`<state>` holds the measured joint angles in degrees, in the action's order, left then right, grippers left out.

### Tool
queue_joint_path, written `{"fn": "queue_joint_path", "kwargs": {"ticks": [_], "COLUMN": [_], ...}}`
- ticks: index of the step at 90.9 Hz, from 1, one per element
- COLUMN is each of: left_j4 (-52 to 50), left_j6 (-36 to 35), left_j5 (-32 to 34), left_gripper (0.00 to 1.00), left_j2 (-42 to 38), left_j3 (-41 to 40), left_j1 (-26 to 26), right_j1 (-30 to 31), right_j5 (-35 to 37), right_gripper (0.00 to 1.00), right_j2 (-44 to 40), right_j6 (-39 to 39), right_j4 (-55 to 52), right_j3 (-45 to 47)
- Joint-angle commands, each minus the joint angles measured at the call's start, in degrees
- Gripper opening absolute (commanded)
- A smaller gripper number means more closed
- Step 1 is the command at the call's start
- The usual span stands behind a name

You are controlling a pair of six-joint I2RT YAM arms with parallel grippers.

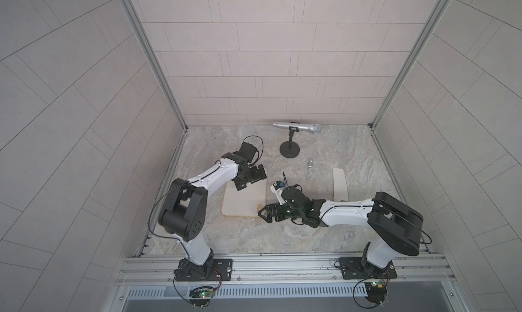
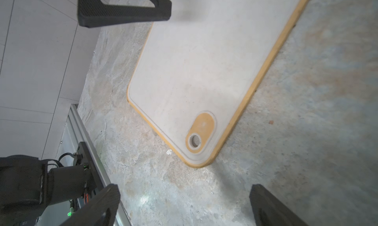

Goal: Align the knife with the edge of the cutting board
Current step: Adjust the work surface at the center of the board.

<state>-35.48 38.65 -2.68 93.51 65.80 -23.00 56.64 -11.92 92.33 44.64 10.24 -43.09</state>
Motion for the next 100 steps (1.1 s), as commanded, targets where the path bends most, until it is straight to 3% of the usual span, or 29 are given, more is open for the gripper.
{"fn": "queue_joint_path", "kwargs": {"ticks": [1,13,35,65,81,100], "left_j4": [3.8,8.6,15.5,19.7,22.9,29.2], "left_j6": [1.7,5.6,12.4,19.9,24.4,25.2], "left_j5": [2.4,2.8,5.8,13.4,14.0,11.0], "left_gripper": [1.00,1.00,1.00,1.00,1.00,1.00], "left_j2": [-7.0,-16.3,-33.0,-54.0,-56.3,-48.6], "left_j3": [-5.4,-13.4,-28.0,-42.1,-48.1,-48.7], "left_j1": [0.3,1.9,5.5,7.7,7.9,7.9], "right_j1": [-0.3,-2.8,-10.6,-16.3,-16.2,-15.9], "right_j5": [-1.5,-2.7,-13.0,-20.0,-18.8,-18.1], "right_gripper": [1.00,1.00,1.00,1.00,1.00,1.00], "right_j2": [-3.7,-6.2,-5.7,8.8,19.6,30.5], "right_j6": [-6.1,-9.3,-16.5,-23.6,-25.6,-26.8], "right_j4": [-6.0,-12.3,-18.1,-26.6,-31.8,-35.9], "right_j3": [-2.1,-5.3,-13.2,-31.0,-42.9,-55.2]}}
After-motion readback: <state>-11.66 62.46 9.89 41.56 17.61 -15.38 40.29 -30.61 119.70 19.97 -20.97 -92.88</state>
